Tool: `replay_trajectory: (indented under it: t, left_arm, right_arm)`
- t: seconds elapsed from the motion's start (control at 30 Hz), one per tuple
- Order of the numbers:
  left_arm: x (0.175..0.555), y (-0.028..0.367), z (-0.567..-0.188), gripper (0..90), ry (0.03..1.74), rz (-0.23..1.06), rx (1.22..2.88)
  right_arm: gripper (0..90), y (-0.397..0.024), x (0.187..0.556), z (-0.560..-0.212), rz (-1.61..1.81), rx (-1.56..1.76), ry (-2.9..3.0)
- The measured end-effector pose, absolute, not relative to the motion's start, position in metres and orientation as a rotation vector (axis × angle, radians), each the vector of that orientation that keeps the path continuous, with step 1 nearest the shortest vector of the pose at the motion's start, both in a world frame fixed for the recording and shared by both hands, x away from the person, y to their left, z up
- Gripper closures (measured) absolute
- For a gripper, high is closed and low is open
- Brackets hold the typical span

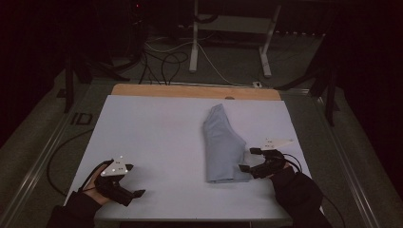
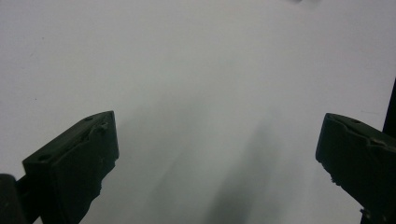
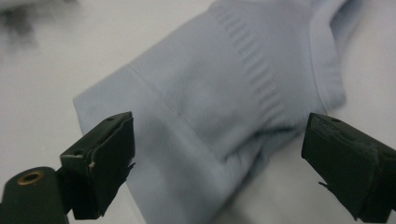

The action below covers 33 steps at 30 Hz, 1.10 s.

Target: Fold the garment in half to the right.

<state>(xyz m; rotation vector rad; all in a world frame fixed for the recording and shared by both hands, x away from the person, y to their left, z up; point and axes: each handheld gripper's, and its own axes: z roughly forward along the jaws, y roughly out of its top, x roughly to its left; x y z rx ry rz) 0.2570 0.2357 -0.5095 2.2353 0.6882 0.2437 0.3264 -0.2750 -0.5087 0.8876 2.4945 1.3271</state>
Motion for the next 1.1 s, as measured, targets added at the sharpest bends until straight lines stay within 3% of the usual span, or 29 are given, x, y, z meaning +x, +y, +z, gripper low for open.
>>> replay_trajectory:
  t: [0.5,1.1]
  left_arm:
    - [0.256,0.234,-0.510,0.4,0.682,0.248,2.233]
    - [0.254,0.235,-0.508,0.4,0.679,0.259,2.224]
  right_arm:
    - [9.6,-0.302,0.298,-0.527,1.225,0.997,2.430]
    - [9.6,-0.298,0.297,-0.531,1.222,0.971,2.439]
